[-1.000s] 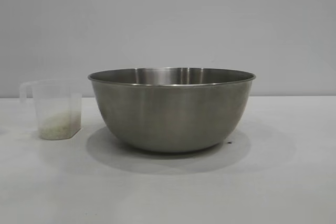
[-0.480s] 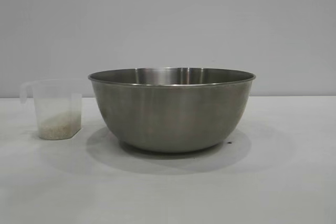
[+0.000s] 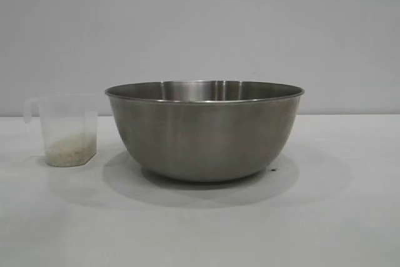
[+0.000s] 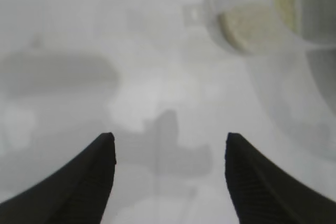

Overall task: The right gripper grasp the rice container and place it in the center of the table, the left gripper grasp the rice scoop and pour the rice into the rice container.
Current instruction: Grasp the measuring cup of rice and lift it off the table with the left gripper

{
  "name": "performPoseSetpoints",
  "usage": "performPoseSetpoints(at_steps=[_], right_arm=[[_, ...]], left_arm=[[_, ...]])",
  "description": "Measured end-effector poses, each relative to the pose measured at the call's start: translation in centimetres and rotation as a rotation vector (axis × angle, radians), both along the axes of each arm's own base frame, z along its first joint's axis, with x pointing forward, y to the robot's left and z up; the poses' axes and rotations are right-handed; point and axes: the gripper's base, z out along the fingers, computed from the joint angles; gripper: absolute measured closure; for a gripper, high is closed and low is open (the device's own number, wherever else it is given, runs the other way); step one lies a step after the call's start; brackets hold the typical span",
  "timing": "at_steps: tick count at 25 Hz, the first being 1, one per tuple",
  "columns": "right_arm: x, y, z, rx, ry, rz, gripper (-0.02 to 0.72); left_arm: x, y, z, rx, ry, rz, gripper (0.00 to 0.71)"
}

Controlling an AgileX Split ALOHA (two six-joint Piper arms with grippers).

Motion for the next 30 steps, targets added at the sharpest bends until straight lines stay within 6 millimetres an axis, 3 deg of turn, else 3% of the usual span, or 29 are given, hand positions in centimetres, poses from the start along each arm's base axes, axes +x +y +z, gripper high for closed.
performPoseSetpoints(at_steps=[11,20,26,30], right_arm=[[0.0,0.0,0.0,0.000,0.000,0.000,0.137],[0.0,0.0,0.0,0.001,0.000,0.000,0.137],[0.0,0.0,0.0,0.001,0.000,0.000,0.137],[0.0,0.0,0.0,0.001,0.000,0.000,0.137]], left_arm=[[0.3,-0.8,0.3,0.202,-0.461,0.044,0.255],[-4.9,-2.8,-2.7,0.196,-0.564,-0.018,0.255],[-8.6,-2.2,-3.2,0.095,-0.727,0.029,0.255],[-9.9,-1.7,-3.5,0.061,-0.735,0.043,0.255]])
